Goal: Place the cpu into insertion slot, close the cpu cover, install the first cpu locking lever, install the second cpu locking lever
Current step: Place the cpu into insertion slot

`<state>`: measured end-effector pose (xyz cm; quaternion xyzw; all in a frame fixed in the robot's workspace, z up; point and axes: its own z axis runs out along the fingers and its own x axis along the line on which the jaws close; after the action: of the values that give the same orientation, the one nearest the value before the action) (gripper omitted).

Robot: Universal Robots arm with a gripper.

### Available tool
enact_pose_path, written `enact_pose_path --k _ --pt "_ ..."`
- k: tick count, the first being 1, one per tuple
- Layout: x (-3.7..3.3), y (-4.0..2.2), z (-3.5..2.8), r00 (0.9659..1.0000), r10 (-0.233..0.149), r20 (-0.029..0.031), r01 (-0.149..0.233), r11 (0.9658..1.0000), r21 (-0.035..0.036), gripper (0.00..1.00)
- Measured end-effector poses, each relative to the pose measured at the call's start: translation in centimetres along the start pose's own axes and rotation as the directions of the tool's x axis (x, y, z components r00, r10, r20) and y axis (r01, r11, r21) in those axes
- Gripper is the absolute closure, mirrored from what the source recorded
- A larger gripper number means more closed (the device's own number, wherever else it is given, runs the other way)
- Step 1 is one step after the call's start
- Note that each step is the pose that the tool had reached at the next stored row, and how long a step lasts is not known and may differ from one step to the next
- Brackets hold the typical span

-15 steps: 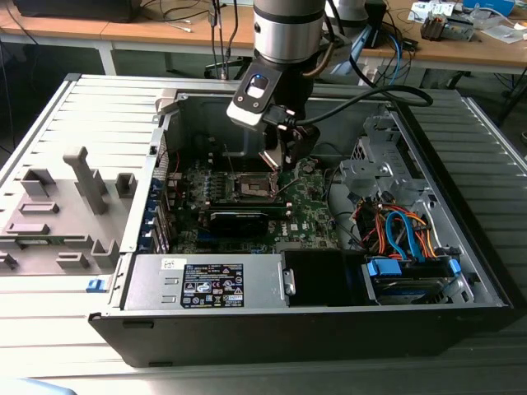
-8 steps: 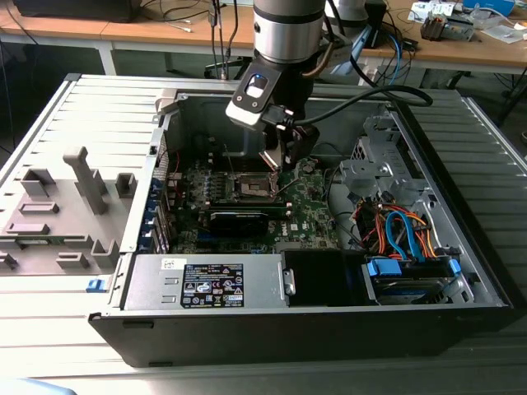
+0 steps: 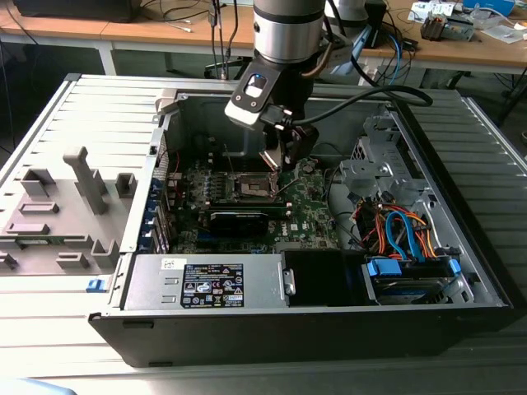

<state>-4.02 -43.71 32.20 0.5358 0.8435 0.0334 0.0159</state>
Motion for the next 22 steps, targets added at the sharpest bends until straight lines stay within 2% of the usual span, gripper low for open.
enact_pose_path --k 22 --pt "0.0 0.0 0.0 0.9986 0.053 0.0055 -0.053 0.9986 0.0001 0.45"
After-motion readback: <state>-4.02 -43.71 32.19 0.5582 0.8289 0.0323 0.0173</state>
